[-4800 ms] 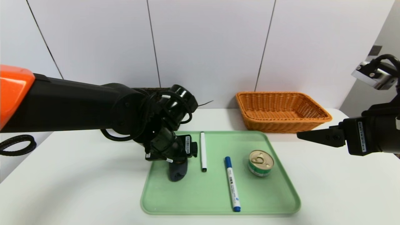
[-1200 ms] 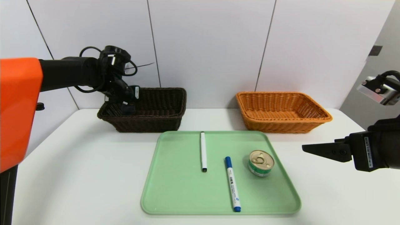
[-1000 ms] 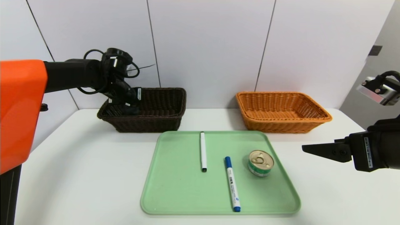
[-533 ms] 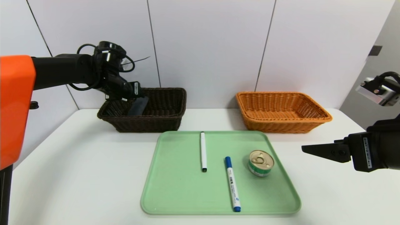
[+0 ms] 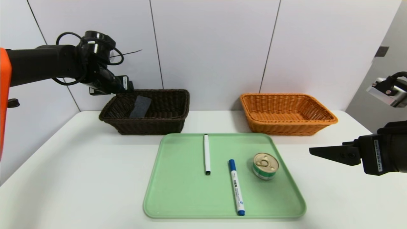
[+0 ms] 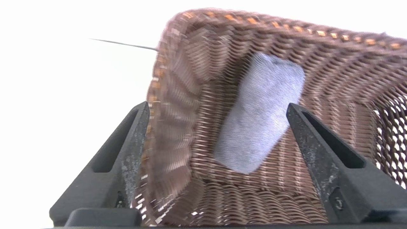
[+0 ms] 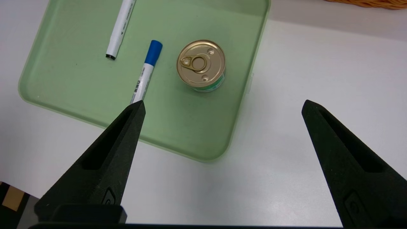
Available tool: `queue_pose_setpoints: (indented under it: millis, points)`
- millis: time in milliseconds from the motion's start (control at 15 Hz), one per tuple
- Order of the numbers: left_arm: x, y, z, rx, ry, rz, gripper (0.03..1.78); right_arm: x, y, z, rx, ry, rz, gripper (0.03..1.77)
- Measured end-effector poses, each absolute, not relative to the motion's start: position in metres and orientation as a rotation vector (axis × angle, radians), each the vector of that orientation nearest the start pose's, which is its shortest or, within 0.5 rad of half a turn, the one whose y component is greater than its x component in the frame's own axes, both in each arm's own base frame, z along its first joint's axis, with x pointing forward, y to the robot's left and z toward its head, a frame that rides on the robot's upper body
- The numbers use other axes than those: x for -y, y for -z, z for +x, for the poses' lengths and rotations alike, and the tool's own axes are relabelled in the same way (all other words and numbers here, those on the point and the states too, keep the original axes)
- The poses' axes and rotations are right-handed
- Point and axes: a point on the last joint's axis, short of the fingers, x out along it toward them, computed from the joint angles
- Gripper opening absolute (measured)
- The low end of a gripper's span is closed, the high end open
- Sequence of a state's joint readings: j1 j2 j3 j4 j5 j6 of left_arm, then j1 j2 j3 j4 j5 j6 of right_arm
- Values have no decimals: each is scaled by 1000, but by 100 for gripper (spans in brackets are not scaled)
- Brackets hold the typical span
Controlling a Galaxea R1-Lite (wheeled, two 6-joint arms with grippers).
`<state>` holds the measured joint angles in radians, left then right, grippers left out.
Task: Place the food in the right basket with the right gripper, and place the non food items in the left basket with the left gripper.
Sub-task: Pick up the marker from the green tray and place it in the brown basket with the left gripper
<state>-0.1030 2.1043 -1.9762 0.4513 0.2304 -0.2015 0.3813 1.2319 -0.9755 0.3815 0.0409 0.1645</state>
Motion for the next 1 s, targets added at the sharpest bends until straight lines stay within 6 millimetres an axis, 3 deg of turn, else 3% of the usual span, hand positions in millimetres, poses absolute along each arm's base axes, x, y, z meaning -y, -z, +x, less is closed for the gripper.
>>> queue_pose_setpoints:
  millis: [267, 467, 800, 1000]
  points:
    - [46, -279, 398, -525, -165, -100, 161, -64, -251, 157, -661, -356, 49, 170]
    - [78, -292, 376, -544, -94, -123, 164, -64, -250, 156, -661, -355, 49, 170]
    - [144, -290, 332, -690, 4, -233, 167, -64, -250, 156, -664, -356, 50, 170]
    - [173, -299, 305, -706, 86, -244, 167, -63, -248, 155, -668, -354, 52, 170]
